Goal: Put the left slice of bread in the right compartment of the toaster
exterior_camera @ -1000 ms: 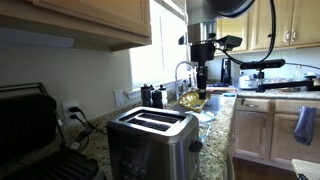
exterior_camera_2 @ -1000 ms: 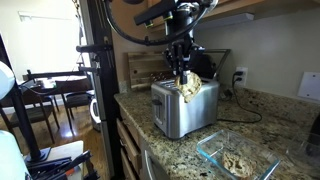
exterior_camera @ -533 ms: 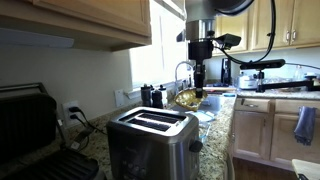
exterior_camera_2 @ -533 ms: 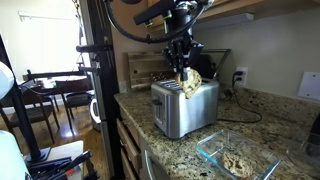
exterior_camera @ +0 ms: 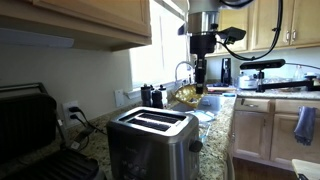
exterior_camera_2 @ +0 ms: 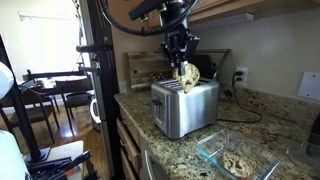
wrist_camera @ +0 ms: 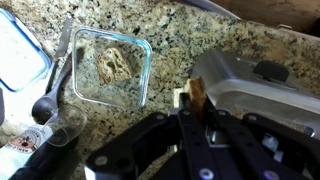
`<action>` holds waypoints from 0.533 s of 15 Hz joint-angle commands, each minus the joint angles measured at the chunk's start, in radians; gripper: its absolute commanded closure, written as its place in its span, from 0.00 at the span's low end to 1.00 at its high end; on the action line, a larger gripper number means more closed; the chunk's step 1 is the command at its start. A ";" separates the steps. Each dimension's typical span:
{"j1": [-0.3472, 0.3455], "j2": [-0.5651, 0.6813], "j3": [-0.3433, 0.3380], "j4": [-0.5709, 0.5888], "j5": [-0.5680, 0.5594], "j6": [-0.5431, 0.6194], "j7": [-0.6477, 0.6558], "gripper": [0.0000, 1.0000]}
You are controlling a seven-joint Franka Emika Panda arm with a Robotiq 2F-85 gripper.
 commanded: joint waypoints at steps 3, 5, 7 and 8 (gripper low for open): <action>0.015 -0.072 0.009 -0.049 -0.031 0.011 0.054 0.95; 0.018 -0.066 0.009 -0.043 -0.028 0.012 0.049 0.95; 0.026 -0.070 0.010 -0.044 -0.022 0.005 0.038 0.95; 0.027 -0.063 0.008 -0.041 -0.022 0.011 0.037 0.95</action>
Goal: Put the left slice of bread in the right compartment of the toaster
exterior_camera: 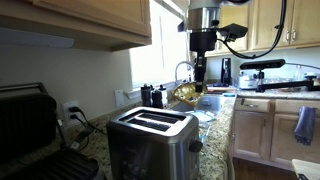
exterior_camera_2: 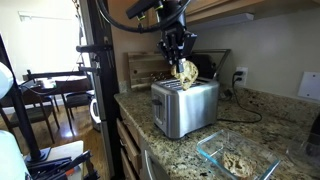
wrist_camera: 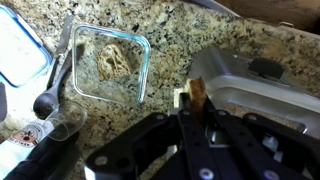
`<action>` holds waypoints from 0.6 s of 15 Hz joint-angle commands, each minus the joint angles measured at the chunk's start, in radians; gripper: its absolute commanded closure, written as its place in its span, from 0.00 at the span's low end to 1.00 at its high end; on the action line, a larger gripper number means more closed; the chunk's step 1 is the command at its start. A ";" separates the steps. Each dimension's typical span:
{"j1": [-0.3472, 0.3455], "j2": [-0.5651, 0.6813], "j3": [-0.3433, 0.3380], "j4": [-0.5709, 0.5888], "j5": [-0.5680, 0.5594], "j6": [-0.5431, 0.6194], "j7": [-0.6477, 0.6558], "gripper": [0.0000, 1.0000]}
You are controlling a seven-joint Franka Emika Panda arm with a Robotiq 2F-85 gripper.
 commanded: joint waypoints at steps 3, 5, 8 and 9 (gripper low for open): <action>0.020 -0.039 -0.009 -0.033 -0.016 0.016 0.015 0.95; 0.019 -0.038 -0.009 -0.032 -0.017 0.017 0.015 0.95; 0.028 -0.041 -0.003 -0.032 -0.013 0.009 0.011 0.95; 0.032 -0.039 0.001 -0.032 -0.013 0.010 0.013 0.95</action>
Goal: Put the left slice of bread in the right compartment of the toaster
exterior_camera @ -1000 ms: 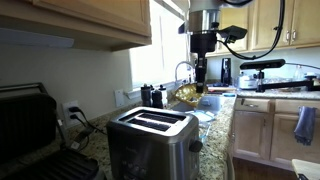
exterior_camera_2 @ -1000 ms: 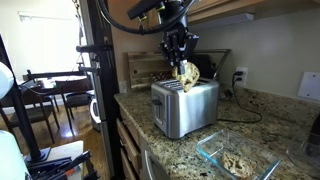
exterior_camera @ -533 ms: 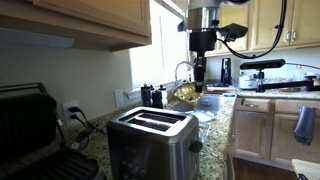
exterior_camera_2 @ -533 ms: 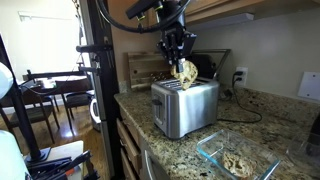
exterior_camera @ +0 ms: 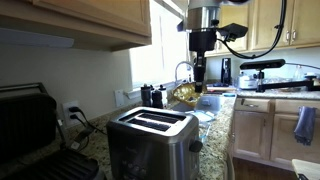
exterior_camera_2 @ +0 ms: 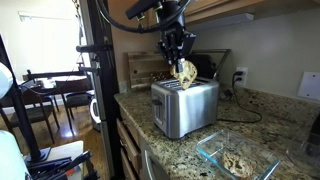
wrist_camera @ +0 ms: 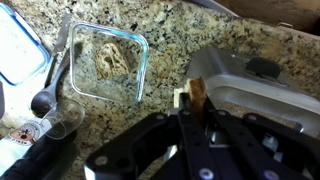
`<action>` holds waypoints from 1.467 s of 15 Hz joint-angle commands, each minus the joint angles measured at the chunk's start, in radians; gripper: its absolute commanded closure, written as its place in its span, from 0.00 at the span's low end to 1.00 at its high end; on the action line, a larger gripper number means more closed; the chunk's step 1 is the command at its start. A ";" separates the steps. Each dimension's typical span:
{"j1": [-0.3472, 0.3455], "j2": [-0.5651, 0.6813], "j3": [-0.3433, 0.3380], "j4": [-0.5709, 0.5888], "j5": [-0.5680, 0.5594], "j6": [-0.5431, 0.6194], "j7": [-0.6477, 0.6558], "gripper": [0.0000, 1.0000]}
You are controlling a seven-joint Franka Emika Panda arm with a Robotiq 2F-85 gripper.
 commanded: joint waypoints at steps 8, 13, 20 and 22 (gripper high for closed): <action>0.071 -0.013 0.052 -0.017 -0.015 0.004 0.040 0.95; 0.093 0.002 0.088 -0.008 -0.013 -0.002 0.072 0.95; 0.095 0.018 0.103 0.016 -0.005 -0.013 0.128 0.95; 0.089 0.033 0.101 0.028 -0.007 -0.013 0.144 0.95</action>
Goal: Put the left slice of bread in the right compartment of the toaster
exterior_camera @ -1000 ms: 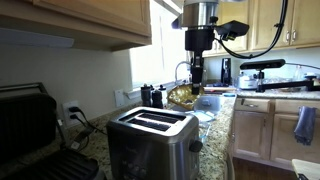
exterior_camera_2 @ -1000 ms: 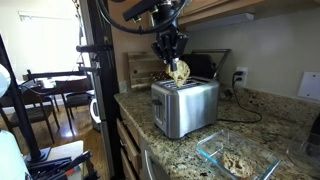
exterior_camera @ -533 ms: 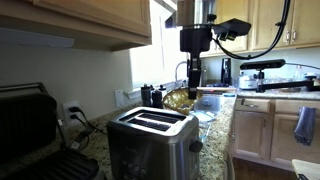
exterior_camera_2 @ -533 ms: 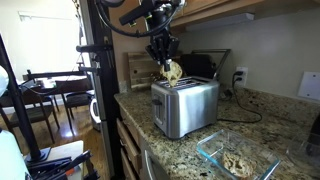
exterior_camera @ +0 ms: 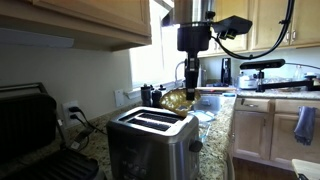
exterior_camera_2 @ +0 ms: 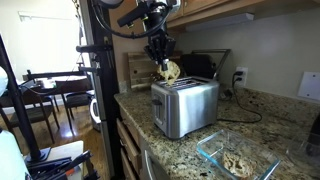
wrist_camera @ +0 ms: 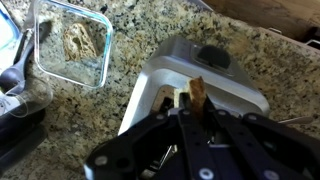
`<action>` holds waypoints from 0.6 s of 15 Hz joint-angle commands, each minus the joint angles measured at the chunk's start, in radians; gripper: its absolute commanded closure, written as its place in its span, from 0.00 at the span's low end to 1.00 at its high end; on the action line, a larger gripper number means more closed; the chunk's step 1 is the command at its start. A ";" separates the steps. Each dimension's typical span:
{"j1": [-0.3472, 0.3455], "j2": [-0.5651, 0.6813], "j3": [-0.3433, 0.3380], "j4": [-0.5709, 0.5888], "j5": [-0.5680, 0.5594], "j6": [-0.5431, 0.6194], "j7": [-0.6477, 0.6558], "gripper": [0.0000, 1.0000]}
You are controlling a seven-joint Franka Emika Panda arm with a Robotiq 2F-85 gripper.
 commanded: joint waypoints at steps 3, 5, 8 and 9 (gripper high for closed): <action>-0.003 0.039 -0.005 0.038 -0.013 -0.003 0.072 0.95; -0.003 0.060 -0.004 0.053 -0.013 -0.004 0.082 0.95; -0.002 0.088 -0.004 0.070 -0.013 -0.004 0.093 0.95; -0.003 0.095 -0.005 0.076 -0.013 -0.004 0.096 0.95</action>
